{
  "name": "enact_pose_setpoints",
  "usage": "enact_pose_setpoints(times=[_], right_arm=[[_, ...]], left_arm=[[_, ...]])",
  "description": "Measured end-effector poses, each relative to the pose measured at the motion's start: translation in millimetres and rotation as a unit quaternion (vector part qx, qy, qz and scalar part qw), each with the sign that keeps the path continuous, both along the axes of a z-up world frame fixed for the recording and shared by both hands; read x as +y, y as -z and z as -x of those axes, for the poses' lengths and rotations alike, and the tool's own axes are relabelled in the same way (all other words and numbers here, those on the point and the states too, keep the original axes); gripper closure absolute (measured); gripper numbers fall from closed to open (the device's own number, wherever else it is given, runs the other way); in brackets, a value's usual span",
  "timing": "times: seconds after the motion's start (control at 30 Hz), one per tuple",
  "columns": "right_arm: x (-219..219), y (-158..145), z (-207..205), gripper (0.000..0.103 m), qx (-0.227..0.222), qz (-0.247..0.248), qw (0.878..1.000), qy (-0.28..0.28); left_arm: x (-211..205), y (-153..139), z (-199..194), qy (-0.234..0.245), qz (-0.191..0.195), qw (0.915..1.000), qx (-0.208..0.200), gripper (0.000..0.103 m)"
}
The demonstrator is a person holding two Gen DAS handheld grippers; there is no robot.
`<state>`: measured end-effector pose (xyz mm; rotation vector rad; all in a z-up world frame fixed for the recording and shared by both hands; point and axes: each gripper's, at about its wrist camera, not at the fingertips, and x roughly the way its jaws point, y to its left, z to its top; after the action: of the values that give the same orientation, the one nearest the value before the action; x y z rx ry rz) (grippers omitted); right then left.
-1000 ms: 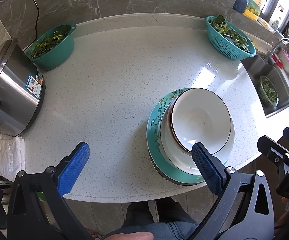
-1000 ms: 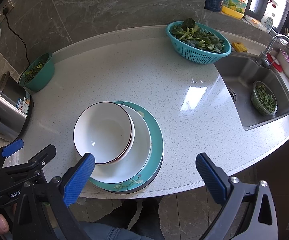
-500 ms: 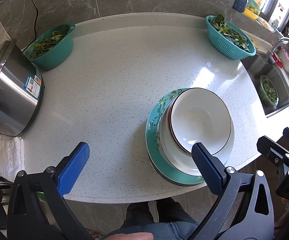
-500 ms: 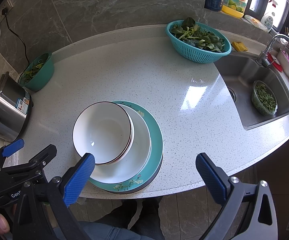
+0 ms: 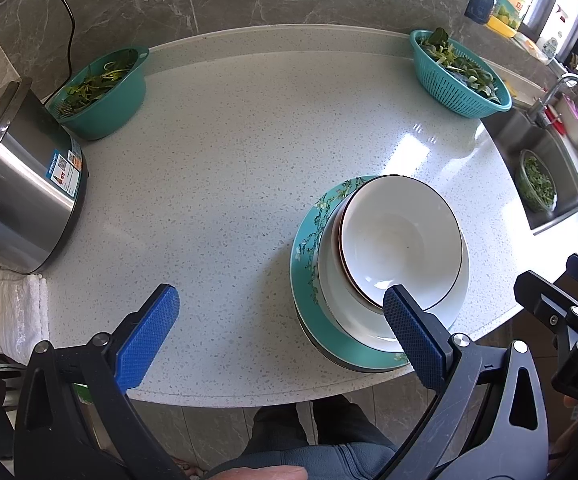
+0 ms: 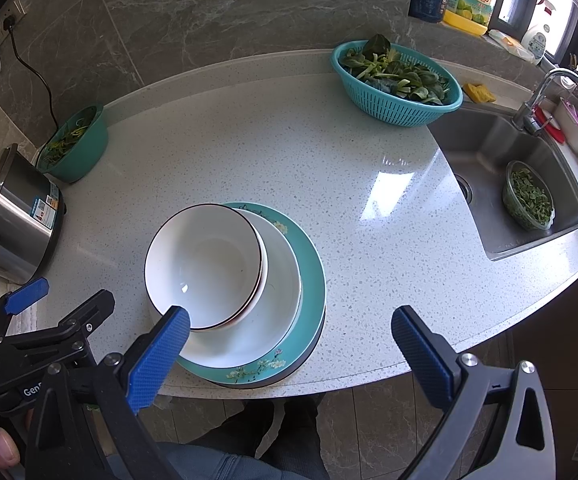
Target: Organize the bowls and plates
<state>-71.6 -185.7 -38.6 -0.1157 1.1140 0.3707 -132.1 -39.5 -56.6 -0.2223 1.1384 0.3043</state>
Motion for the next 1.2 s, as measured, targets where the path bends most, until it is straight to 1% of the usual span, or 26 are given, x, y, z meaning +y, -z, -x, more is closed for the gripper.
enact_pose_setpoints(times=[1.2], right_arm=[[0.5,2.4,-2.5,0.000,0.003,0.003,1.000,-0.010]], left_arm=[[-2.5,1.0,-0.9,0.001,0.002,1.0000,0.002,0.000]])
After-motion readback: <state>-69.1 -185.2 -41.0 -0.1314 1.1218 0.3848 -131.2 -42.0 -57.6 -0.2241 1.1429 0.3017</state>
